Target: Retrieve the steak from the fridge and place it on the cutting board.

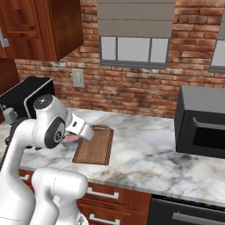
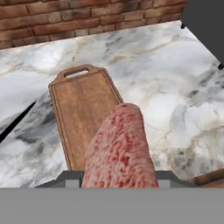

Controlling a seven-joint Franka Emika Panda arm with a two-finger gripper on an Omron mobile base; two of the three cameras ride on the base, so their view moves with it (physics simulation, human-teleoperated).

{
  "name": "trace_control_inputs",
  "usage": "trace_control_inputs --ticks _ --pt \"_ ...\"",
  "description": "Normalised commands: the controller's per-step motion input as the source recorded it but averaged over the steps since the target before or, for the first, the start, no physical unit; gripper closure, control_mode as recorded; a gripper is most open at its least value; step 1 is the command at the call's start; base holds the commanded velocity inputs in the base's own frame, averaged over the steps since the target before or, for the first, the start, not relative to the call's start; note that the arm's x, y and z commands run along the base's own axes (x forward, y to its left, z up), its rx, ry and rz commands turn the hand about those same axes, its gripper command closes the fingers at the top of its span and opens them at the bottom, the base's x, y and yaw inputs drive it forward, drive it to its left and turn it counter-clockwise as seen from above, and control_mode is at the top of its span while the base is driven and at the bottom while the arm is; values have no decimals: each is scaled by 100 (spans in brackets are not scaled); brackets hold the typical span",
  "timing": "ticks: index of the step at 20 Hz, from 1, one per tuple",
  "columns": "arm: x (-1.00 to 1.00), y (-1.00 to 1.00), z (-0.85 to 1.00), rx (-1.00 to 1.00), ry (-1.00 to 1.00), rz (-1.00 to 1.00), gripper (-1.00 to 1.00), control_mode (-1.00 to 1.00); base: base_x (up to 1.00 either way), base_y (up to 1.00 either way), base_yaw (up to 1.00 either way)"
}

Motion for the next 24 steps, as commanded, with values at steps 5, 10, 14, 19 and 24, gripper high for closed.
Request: trace_control_inputs --ticks 5,10,14,19,24 --pt "41 -2 -49 0 0 0 100 -100 0 0 0" --pt "48 0 -49 0 0 0 100 -100 0 0 0" --pt "49 0 -44 0 0 0 100 -100 0 0 0" --pt "43 0 -40 0 0 0 100 -100 0 0 0" --pt "38 0 -40 0 0 0 100 -100 0 0 0"
